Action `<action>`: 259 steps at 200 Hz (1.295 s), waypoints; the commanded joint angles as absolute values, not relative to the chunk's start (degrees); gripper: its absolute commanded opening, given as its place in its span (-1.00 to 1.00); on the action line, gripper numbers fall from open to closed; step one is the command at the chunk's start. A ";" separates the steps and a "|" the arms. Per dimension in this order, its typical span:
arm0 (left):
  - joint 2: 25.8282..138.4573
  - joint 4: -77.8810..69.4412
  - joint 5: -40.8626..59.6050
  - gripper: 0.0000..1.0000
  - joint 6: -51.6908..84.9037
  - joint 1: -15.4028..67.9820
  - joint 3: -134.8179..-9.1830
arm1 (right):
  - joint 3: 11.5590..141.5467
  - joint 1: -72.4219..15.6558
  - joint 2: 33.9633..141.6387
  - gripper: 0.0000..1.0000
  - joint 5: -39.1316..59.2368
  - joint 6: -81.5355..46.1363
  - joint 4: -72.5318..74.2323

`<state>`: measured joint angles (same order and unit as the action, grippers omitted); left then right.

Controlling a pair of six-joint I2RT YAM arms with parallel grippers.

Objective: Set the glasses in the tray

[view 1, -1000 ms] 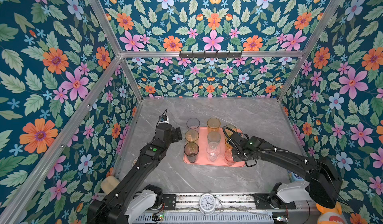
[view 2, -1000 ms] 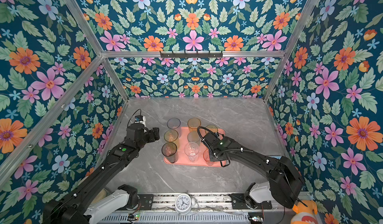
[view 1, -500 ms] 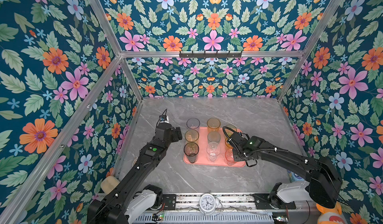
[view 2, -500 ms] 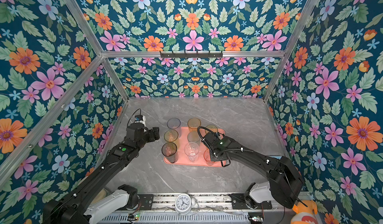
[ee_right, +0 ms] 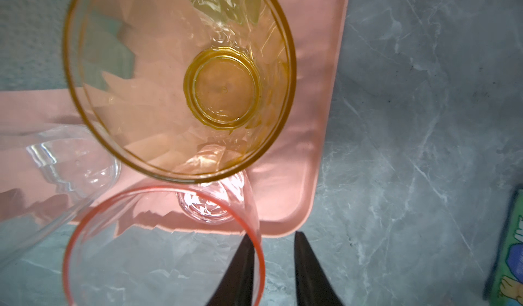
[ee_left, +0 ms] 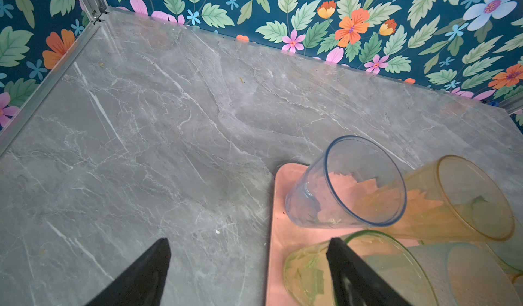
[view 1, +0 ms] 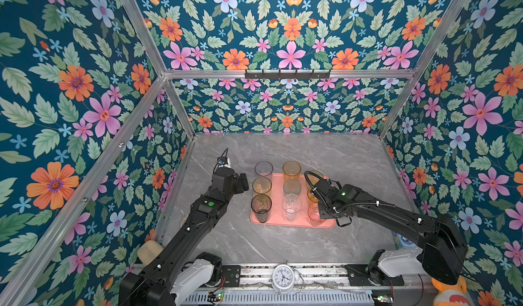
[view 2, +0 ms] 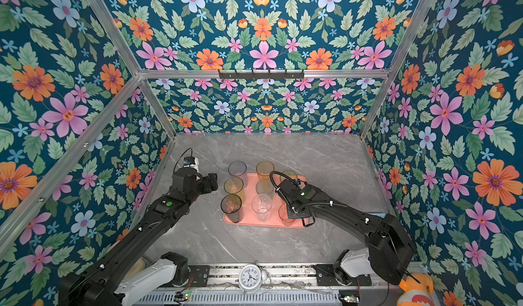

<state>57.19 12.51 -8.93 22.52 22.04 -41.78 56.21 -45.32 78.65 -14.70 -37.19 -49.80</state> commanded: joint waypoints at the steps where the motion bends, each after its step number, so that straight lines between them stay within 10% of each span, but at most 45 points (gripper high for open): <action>1: 57.25 12.34 -9.14 0.79 22.19 21.98 -42.26 | 57.15 -45.33 77.73 -0.47 -15.03 -37.57 -51.13; 152: 59.75 4.93 -26.05 0.88 16.33 21.95 -46.44 | 66.87 -31.73 67.53 -0.10 -17.58 -24.34 -40.88; 259: 66.24 -40.93 -43.46 0.97 -6.79 17.95 -26.74 | 45.85 -12.13 63.88 0.78 -20.51 -13.77 -5.92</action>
